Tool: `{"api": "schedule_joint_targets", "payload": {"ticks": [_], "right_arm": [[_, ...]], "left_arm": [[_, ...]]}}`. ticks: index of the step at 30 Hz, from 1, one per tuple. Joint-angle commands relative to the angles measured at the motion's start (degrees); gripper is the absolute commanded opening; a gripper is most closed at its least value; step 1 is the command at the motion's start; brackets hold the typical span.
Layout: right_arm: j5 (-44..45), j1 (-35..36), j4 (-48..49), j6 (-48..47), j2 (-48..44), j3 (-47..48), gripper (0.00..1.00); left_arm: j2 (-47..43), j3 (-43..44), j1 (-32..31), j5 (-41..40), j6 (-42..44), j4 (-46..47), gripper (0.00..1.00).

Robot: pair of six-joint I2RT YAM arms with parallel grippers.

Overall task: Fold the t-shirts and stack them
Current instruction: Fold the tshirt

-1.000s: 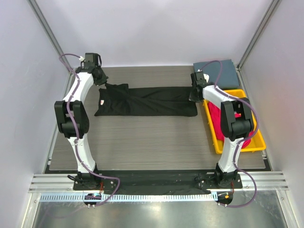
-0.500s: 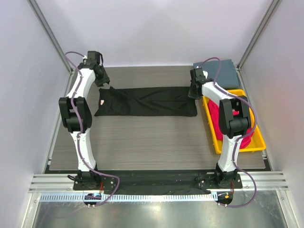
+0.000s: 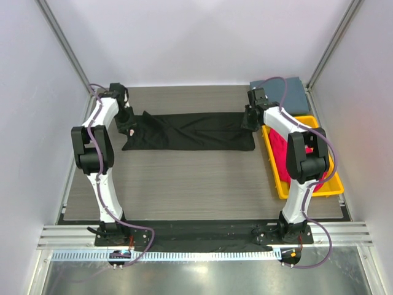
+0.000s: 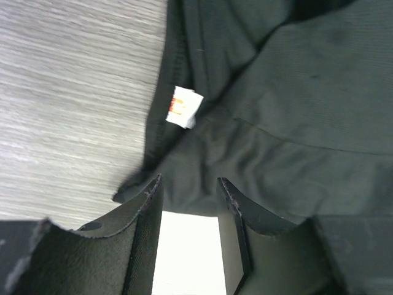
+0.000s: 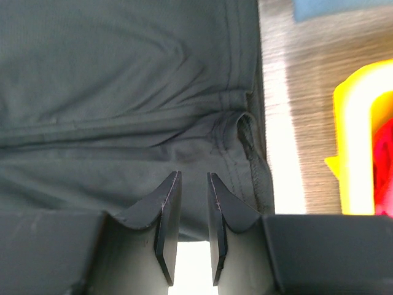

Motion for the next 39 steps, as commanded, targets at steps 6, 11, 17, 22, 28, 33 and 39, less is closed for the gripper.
{"api": "schedule_joint_targets", "payload": {"ticks": [6,11,17,22,28,33,39], "right_arm": [[-2.30,-0.10,-0.57,-1.36,-0.79,-0.20,0.29],[-0.10,-0.19,-0.83,-1.45,-0.70,-0.64,0.29],[0.25,-0.19,-0.66,-1.27,1.31,-0.73,0.29],[2.71,-0.19,0.05,-1.53,3.87,-0.64,0.29],[4.82,-0.19,0.40,-1.62,5.63,-0.64,0.27],[5.70,-0.28,0.49,-1.54,6.51,-0.64,0.27],[6.84,-0.28,0.49,-1.18,7.03,-0.64,0.25]], "left_arm": [[3.37,5.20,0.90,5.98,6.35,0.05,0.43],[7.50,9.07,0.81,9.50,6.88,-3.64,0.43],[7.59,5.30,0.81,8.98,7.32,-2.43,0.42],[6.28,2.75,0.81,10.12,7.23,-1.10,0.32],[5.13,2.04,0.90,10.38,7.14,-1.98,0.00],[1.45,1.78,0.81,7.67,6.00,-3.47,0.00],[-1.54,0.55,0.81,3.97,4.60,-7.25,0.00]]}}
